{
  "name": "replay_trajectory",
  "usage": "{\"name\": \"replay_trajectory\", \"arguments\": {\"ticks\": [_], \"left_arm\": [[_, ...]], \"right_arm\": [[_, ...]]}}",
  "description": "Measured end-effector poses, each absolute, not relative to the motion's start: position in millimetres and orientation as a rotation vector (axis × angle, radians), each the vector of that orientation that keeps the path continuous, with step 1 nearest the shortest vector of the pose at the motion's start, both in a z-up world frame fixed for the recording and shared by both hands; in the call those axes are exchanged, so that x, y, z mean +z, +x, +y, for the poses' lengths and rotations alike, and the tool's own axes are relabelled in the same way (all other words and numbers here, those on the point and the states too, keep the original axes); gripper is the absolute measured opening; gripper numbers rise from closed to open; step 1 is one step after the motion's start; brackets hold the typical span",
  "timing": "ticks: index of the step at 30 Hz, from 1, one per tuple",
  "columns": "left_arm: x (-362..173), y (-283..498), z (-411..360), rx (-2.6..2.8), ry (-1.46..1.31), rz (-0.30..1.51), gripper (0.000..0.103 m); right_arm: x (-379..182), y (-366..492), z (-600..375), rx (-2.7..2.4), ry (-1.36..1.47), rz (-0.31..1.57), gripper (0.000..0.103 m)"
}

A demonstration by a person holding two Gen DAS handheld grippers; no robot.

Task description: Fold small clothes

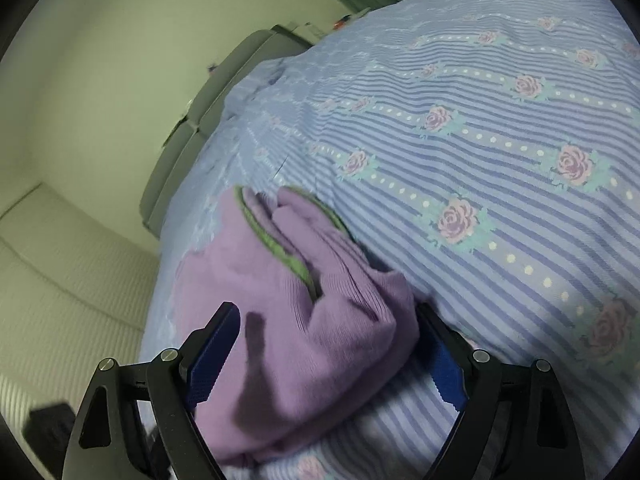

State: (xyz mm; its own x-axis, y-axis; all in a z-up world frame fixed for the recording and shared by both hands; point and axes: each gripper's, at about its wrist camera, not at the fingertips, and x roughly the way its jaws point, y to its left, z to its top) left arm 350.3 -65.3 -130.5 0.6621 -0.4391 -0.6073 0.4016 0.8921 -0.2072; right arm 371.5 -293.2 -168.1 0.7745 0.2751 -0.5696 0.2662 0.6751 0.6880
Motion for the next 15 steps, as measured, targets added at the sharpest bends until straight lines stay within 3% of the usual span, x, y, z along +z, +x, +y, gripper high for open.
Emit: {"name": "replay_trajectory", "arguments": {"ticks": [4, 6, 7, 8, 15], "left_arm": [[-126.4, 347.9, -69.3, -0.467, -0.011, 0.700, 0.020], [-116.4, 346.6, -65.8, -0.452, -0.001, 0.710, 0.034], [-109.8, 347.6, -58.0, -0.436, -0.034, 0.704, 0.060], [-105.1, 348.2, -50.9, -0.436, -0.082, 0.689, 0.073], [-117.7, 403.9, -22.3, -0.463, -0.284, 0.811, 0.075]], "right_arm": [[-168.7, 374.1, -293.3, -0.050, 0.853, 0.692, 0.081], [-169.3, 370.7, -297.1, -0.061, 0.861, 0.683, 0.069], [-169.9, 368.6, -299.3, -0.064, 0.870, 0.678, 0.067], [-170.7, 365.5, -300.9, -0.065, 0.874, 0.673, 0.063], [-170.4, 356.8, -296.7, -0.074, 0.807, 0.646, 0.058]]}}
